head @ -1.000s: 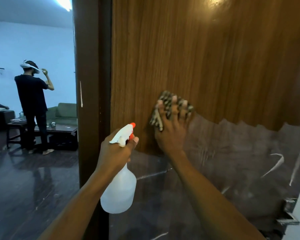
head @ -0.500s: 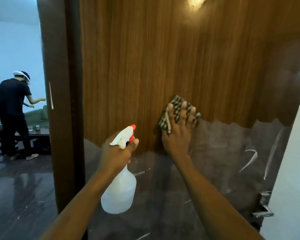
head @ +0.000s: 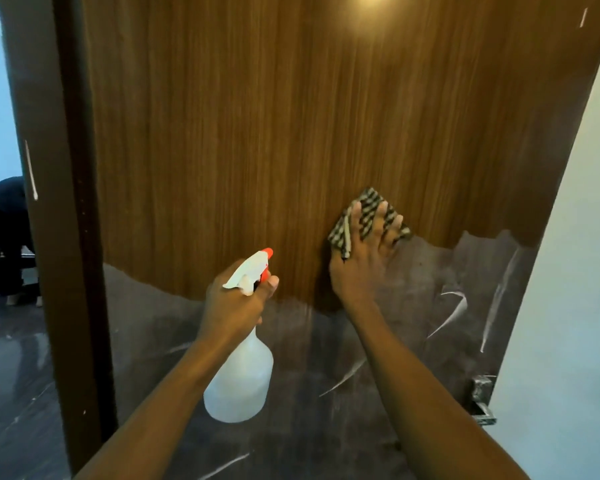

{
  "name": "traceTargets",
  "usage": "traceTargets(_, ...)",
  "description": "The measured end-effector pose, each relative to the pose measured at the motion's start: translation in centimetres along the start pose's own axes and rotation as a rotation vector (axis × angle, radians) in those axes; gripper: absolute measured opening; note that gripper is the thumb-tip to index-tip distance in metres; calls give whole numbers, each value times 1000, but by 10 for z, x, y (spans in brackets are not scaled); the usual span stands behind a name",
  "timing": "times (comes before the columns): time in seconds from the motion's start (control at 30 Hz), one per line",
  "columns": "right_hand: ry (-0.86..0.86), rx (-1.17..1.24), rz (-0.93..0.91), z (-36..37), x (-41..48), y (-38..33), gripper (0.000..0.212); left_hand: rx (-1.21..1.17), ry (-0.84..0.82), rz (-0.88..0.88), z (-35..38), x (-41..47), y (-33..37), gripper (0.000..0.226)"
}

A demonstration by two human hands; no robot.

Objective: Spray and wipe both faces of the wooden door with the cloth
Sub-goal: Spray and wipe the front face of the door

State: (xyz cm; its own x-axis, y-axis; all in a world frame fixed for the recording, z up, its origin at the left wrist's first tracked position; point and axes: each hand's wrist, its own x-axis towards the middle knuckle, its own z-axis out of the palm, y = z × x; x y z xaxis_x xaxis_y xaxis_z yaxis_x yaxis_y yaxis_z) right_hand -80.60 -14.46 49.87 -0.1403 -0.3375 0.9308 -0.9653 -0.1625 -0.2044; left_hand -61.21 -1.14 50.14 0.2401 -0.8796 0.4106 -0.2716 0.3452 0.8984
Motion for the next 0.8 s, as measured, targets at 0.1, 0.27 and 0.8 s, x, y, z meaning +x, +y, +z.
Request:
traceTargets(0.1,-77,-21,-350,10,-22,4,74,-7,17,-23,17,-5,2,43)
traceTargets(0.27,-118,-29,-453,21,-76,69,78,-28,12,-88,53,-12,5,48)
traceTargets(0.8,-55,17,-462,10,-14,76,82,-74,-28,29,95,10,33,48)
